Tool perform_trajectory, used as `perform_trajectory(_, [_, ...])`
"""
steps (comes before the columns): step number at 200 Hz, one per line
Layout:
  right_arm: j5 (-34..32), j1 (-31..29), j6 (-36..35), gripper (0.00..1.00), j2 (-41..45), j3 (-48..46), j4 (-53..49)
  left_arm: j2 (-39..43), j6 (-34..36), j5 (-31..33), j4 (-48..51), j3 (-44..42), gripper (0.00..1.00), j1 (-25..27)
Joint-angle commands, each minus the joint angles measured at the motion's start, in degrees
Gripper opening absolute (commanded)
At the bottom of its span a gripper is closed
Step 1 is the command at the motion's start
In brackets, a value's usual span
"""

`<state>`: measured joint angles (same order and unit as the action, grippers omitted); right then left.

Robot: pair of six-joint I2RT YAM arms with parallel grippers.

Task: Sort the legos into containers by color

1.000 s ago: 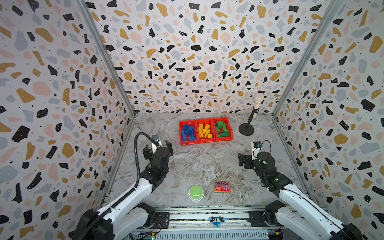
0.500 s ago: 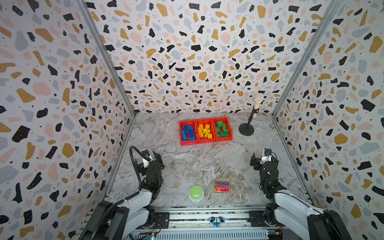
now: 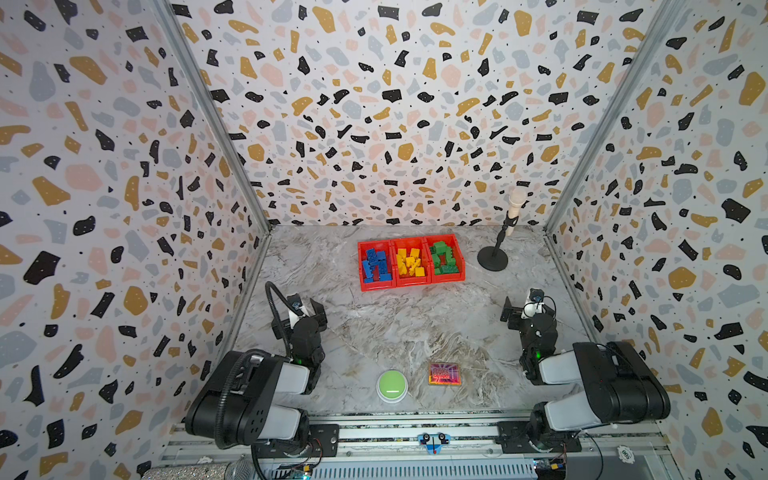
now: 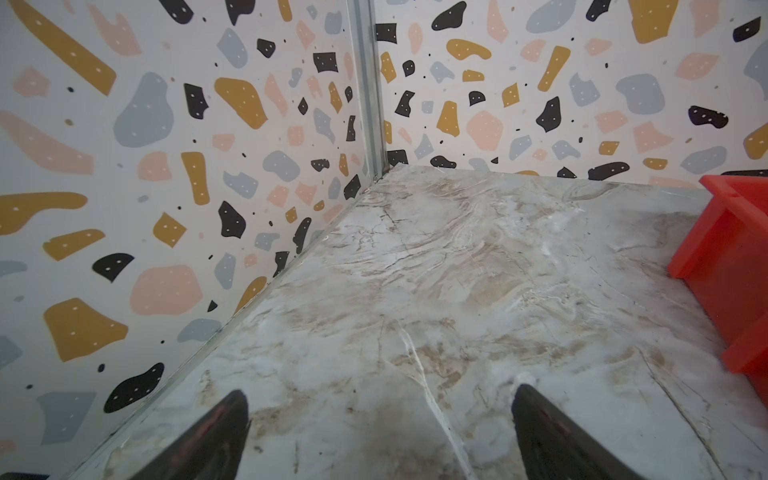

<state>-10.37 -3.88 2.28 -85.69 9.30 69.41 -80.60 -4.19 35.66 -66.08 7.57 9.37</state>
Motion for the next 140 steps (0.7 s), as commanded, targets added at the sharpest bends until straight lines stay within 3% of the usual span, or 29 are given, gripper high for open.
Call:
perform_trajectory(1, [4.7, -0.2, -1.2, 0.99, 0.5, 2.7, 1.3, 0.2, 0.5, -3.7, -3.9, 1.5, 1.00, -1.0])
perform_trajectory(140, [3.5, -1.0, -1.7, 0.99, 0.6, 2.4, 1.9, 1.1, 0.4, -3.7, -3.3, 1.3, 1.00, -1.0])
